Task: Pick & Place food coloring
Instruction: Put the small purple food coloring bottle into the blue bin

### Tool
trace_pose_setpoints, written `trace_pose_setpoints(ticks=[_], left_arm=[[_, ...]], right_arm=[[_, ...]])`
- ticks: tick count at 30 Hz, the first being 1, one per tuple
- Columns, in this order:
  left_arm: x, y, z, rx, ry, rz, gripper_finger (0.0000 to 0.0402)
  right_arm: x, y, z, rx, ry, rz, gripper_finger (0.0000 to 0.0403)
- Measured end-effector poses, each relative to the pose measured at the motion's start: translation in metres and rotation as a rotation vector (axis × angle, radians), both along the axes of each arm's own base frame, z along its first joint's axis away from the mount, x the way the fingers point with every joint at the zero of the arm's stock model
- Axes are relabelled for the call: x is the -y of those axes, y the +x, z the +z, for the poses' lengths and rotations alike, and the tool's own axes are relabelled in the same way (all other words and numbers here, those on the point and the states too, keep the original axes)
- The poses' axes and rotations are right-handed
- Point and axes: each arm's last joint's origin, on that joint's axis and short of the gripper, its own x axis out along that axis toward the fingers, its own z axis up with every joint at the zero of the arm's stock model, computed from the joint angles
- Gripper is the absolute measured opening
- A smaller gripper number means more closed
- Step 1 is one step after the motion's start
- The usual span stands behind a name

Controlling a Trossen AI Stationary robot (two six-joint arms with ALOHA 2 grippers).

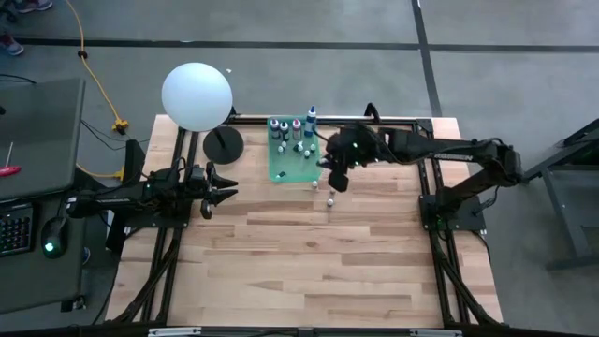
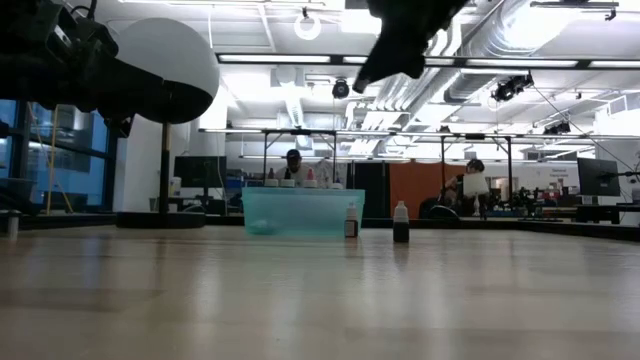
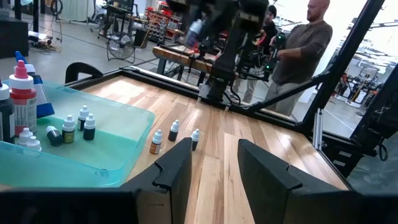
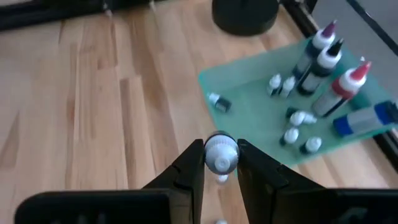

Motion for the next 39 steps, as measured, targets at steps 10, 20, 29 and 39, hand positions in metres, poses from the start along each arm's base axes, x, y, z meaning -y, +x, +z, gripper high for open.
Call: trace_pose_setpoints(ticks=[10, 20, 29, 39], left_arm=[[0.0, 0.0, 0.0, 0.0, 0.0, 0.0, 0.0129], [0.0, 0.0, 0.0, 0.0, 0.0, 0.0, 0.0129], [0.0, 0.0, 0.0, 0.0, 0.0, 0.0, 0.0129], [0.0, 0.0, 0.0, 0.0, 0.0, 0.0, 0.0129]], right_arm=[[0.048, 0.068, -0.005, -0.034, 0.053, -0.008, 0.0072], [0.096, 0.139, -0.047, -0.182, 0.064, -0.044, 0.0072], [0.115, 0.161, -0.1, -0.352, 0.161, -0.174, 0.0072], [0.124, 0.165, -0.131, -0.398, 0.188, -0.332, 0.0072]])
